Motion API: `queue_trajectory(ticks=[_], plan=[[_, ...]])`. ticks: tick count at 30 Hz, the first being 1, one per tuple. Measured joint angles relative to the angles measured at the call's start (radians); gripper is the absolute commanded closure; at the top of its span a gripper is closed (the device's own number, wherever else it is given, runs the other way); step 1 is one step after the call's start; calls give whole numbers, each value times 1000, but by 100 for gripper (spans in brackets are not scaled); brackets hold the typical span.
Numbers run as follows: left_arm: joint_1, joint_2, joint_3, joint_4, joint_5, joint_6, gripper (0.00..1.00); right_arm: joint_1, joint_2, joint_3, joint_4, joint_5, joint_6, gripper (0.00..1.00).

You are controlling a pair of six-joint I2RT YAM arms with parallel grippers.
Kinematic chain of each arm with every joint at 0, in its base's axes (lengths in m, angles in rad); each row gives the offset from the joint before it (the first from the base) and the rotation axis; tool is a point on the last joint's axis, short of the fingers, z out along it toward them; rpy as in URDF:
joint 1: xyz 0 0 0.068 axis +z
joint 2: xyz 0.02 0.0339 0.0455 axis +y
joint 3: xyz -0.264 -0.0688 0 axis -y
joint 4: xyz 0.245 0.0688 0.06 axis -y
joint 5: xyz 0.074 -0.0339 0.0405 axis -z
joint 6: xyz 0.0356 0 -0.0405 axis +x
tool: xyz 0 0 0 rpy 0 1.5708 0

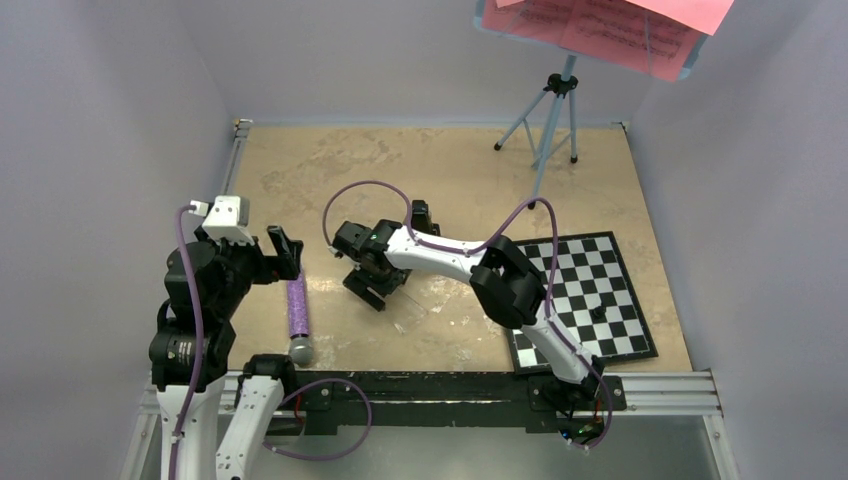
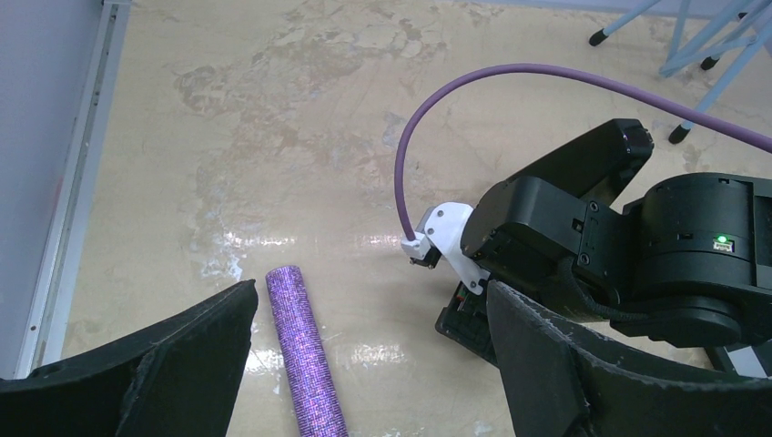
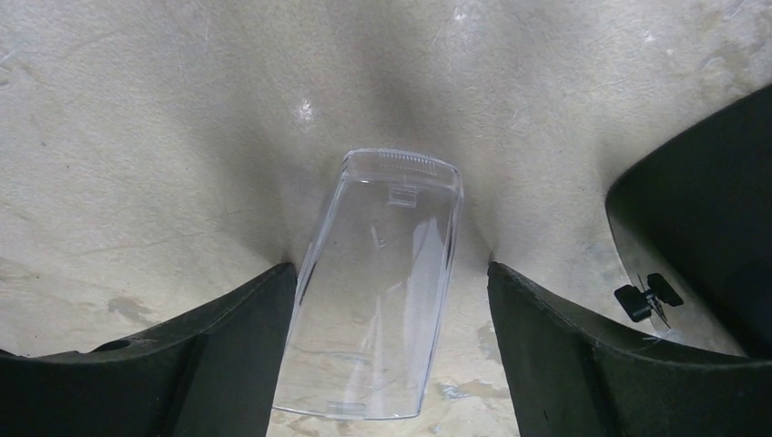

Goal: Pack up the instrument practice props

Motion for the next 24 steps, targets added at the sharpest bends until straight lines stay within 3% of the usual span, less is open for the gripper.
queue_trajectory(ticks=[9,15,24], plan=[[0,-4,-9,0,0,0,0,2,-8,-16,-6,-2,2,25],[-1,-4,-9,0,3,0,0,3,-10,-20,-11,0,5,12],[-1,-5,-10,0,3,1,0,3,-22,-39,-38,0,12,27]])
